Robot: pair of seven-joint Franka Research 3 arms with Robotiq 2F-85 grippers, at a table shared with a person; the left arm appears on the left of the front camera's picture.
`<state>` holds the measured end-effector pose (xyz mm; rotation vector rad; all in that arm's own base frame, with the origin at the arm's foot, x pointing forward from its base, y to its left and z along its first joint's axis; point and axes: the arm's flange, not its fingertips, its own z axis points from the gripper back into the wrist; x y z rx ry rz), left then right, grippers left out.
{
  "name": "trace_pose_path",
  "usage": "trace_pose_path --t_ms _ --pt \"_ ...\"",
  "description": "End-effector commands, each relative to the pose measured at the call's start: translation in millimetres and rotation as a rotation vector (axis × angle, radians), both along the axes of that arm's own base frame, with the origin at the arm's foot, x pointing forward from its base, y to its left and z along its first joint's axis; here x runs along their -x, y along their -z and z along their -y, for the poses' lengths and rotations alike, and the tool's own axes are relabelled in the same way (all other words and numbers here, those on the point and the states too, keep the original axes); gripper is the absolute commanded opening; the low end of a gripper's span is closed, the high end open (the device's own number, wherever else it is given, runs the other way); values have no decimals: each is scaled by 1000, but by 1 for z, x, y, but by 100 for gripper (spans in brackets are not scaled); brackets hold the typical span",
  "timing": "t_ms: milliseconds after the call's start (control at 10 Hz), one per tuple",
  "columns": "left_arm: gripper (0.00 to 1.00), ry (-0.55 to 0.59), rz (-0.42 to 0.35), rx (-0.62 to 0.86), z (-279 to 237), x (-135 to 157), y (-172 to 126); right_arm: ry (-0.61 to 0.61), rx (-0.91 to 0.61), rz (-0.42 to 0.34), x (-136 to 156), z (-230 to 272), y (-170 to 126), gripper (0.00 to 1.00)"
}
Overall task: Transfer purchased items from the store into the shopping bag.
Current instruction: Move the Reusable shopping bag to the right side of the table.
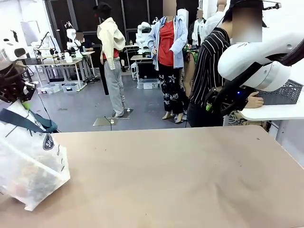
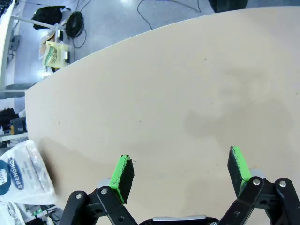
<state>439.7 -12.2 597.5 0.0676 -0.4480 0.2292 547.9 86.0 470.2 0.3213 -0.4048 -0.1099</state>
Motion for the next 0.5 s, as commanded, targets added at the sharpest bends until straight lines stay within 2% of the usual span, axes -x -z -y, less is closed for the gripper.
trace_pose_path --t_ms 0,100,200,300,400 --pt "64 14 96 -41 14 6 -13 1 2 -1 0 1 1 100" --pt "84 17 126 -37 15 8 -17 1 2 -1 0 1 1 100" --pt "100 30 188 -30 20 12 -27 1 2 -1 0 1 1 100" --pt "100 121 269 6 34 15 -35 1 2 -1 0 1 1 100" --pt "100 233 315 30 56 11 -38 1 2 -1 0 1 1 100"
